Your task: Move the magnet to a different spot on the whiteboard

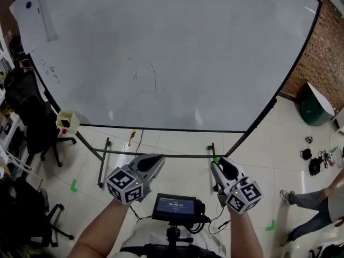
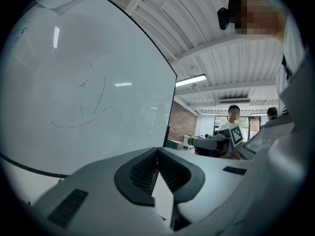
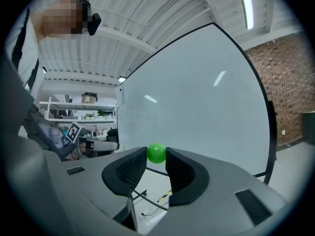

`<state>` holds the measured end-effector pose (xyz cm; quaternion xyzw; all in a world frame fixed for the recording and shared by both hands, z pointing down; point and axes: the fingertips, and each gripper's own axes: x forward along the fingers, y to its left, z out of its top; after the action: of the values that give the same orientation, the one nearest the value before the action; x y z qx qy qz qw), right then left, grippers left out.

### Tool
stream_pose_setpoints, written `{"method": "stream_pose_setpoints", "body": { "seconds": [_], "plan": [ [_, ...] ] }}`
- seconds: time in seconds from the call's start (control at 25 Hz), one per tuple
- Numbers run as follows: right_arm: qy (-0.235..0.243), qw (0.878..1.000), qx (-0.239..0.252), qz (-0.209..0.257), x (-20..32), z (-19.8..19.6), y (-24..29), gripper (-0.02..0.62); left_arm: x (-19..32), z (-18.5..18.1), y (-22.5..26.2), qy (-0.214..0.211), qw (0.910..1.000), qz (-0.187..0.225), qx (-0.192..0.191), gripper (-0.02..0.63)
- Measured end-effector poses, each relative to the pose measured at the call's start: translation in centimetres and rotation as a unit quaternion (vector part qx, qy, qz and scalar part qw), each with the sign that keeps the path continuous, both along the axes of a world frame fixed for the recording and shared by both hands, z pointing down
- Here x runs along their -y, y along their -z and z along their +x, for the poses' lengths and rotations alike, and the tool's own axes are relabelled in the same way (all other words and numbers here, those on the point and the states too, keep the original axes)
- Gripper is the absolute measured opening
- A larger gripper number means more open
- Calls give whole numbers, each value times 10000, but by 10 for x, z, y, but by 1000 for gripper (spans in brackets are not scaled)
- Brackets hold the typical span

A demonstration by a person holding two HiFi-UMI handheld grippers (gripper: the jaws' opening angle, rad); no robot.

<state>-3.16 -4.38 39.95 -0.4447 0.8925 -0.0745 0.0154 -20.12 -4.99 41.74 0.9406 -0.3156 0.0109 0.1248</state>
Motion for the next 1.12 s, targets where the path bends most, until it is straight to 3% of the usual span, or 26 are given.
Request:
{"method": "stream_pose_setpoints", "body": {
  "seconds": [0.56,1.12],
  "plan": [
    [-83,9998,176,-90,64,78,-10,129,57,64,4,65,9999,-5,99,23],
    [-588,9975,163,-345,125,164,-30,129,116,135,-3,-21,9997,-123,223,23]
  ]
}}
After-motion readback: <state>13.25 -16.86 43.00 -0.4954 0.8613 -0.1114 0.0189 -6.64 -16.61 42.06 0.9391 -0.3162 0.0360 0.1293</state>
